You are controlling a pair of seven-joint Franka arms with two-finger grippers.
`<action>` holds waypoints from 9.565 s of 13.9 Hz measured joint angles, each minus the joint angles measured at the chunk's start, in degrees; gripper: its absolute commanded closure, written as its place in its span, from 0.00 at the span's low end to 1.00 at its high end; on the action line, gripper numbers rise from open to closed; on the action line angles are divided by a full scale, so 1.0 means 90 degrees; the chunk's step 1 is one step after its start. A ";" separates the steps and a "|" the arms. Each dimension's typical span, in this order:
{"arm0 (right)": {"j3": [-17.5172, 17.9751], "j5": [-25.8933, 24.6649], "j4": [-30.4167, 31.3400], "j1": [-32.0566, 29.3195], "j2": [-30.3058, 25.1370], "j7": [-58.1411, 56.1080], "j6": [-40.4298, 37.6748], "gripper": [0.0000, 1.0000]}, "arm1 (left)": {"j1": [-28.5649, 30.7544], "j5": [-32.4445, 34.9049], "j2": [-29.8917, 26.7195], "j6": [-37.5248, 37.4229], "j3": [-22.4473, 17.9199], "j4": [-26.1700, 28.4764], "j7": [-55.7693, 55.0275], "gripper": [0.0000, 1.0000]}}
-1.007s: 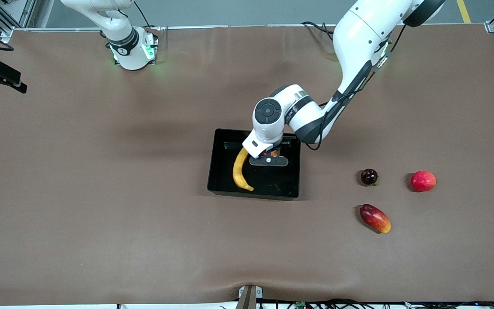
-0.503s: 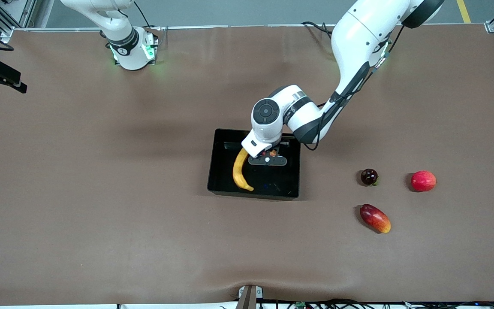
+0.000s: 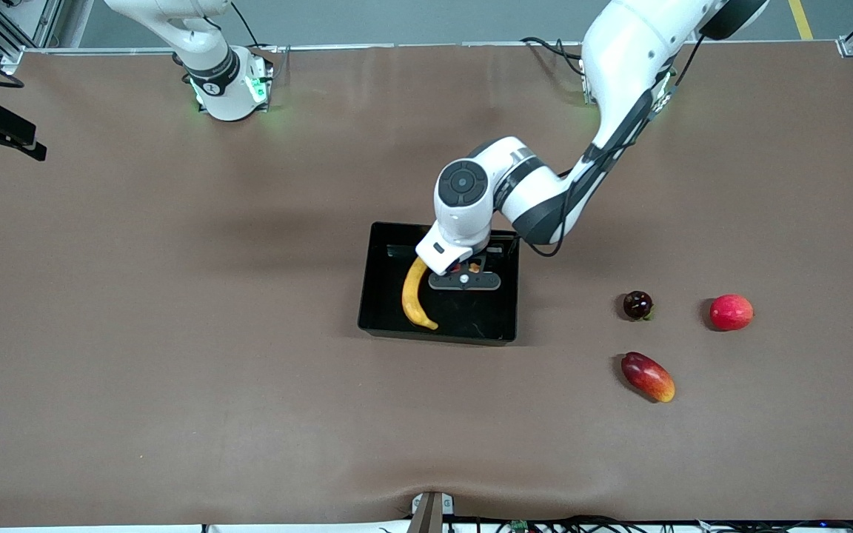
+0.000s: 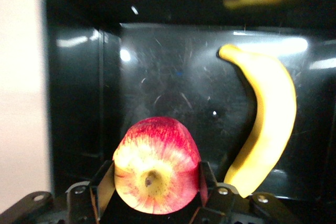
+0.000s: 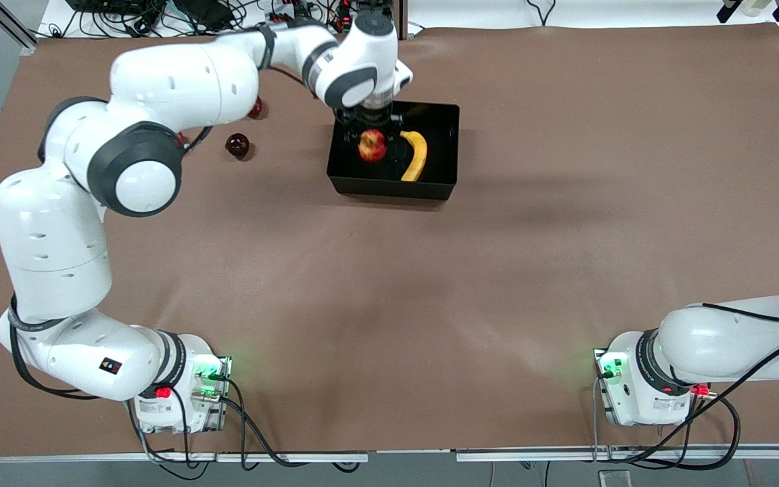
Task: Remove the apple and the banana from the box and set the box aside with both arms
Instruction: 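Lift the apple out with the left gripper and carry it beside the mango, then lower the apple onto the table with the left gripper and release it, then move the left gripper back into the box and grasp the yellow banana, then lift the banana with the left gripper while the right gripper reaches the box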
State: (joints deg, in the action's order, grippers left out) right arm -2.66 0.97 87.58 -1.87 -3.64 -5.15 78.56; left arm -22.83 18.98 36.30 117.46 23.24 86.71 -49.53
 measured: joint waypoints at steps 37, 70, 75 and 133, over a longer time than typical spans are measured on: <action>-0.0004 0.0000 -0.0001 -0.0021 0.0017 0.0000 0.0007 0.00 | 0.4541 -0.0481 0.1039 0.1157 -0.0756 -0.0684 0.7694 1.00; -0.0008 0.0000 -0.0001 -0.0024 0.0019 0.0000 0.0010 0.00 | 0.2567 -0.0041 -0.0820 0.0407 0.1731 0.0730 0.0409 0.00; -0.0006 0.0000 -0.0001 -0.0024 0.0030 0.0000 0.0012 0.00 | 0.1718 0.0830 0.0191 0.1198 0.1700 0.0567 -0.0566 0.00; 0.0143 0.1383 -0.0196 0.2776 0.3243 0.3393 0.2936 0.00 | 0.1566 0.0194 -0.0949 0.0117 0.0150 0.0067 0.3033 1.00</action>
State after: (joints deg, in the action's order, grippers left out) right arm -1.37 13.42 85.82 23.11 25.54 25.39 104.98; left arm -8.73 20.72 27.76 118.51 24.59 87.31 -22.23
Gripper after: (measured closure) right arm 0.000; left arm 0.643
